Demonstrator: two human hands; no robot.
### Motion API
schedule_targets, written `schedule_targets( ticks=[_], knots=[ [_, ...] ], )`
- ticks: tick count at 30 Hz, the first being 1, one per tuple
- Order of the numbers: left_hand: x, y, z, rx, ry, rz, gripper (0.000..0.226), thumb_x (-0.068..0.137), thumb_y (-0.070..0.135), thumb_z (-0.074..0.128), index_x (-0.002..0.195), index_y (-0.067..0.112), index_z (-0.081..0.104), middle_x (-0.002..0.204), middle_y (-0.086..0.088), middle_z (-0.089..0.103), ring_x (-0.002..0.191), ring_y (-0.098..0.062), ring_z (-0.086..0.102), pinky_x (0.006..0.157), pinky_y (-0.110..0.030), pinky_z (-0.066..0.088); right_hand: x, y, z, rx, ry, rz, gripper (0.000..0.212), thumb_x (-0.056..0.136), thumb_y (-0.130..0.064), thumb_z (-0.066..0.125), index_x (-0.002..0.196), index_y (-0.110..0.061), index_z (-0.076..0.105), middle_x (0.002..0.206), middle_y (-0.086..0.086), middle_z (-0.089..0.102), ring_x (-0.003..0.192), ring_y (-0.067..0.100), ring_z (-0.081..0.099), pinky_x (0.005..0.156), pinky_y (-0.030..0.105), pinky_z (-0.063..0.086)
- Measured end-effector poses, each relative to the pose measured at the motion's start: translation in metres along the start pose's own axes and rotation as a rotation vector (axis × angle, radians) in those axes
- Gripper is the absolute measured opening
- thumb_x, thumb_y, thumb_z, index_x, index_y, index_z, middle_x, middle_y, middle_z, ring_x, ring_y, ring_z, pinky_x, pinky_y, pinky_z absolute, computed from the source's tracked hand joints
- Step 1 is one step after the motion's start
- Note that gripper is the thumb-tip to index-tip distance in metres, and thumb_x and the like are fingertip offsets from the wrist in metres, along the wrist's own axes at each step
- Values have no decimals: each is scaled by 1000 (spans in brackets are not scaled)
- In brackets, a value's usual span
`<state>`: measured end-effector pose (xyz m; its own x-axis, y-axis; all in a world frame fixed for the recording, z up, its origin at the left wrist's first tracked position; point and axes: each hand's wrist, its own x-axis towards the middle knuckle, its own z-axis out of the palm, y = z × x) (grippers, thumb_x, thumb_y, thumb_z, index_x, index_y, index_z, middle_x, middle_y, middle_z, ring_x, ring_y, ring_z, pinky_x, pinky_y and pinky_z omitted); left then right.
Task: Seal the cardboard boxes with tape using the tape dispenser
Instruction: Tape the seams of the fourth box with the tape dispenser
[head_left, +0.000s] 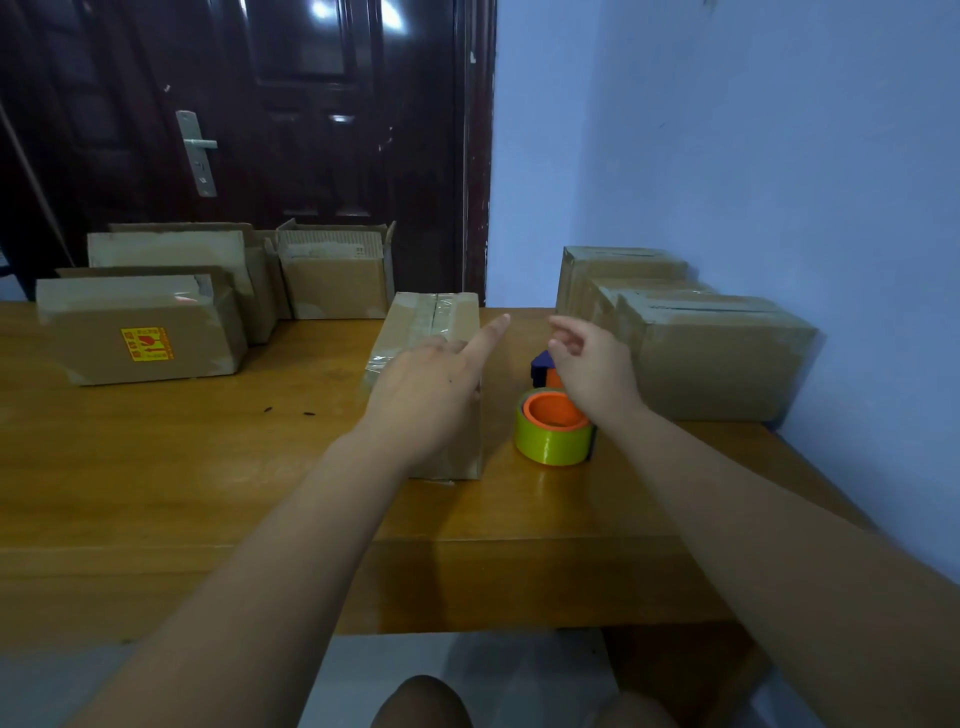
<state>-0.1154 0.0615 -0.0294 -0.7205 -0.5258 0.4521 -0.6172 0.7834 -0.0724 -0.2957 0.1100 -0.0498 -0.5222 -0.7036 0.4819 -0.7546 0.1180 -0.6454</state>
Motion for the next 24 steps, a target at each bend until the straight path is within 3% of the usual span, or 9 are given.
schedule_targets(
  ticks=[3,6,10,13,16,19,24],
  knots=[
    [2,1,-2,-2,19,14,74,95,21,52,151,26,3,129,-6,54,110,-25,55,86,-37,49,-18,-26,7,162,7,-160,35,96,-3,46,126,-13,61,122,-1,65,106,1,54,83,-5,34],
    [2,0,-6,-141,61,-4,76,90,15,59,150,25,13,144,-4,39,116,-22,53,88,-33,49,-33,-38,14,217,-61,-218,38,96,2,42,127,-11,61,121,-1,65,108,-1,53,84,-6,33],
    [-11,-7,-10,-229,60,51,81,85,17,67,149,25,19,154,0,23,140,-20,25,111,-35,29,-40,-35,20,183,-145,-308,37,95,3,42,124,-10,62,114,-4,65,103,-9,49,82,-5,35],
    [-28,-24,-15,-380,171,-70,61,88,34,60,143,27,34,142,16,32,135,-4,23,117,-38,18,-41,-29,23,263,-131,-328,34,95,4,44,116,-9,66,119,-10,61,113,-10,46,91,1,38],
    [-43,-51,-5,-886,357,-328,30,99,22,44,126,29,55,129,18,50,123,1,41,110,-41,33,-40,-26,27,336,-159,-321,32,96,3,45,115,-11,67,119,-13,58,116,-8,49,98,8,39],
    [-48,-65,15,-1183,348,-399,37,100,8,38,114,33,61,121,14,61,119,-2,51,107,-39,39,-38,-24,30,371,-159,-303,30,97,-1,47,113,-14,68,119,-13,59,116,-6,51,100,12,40],
    [-49,-64,35,-1296,343,-364,39,99,5,39,120,34,56,131,10,57,125,-4,47,109,-36,38,-41,-24,31,406,-207,-274,30,97,-5,47,119,-19,63,121,-18,56,121,-3,49,102,14,40]
  ],
)
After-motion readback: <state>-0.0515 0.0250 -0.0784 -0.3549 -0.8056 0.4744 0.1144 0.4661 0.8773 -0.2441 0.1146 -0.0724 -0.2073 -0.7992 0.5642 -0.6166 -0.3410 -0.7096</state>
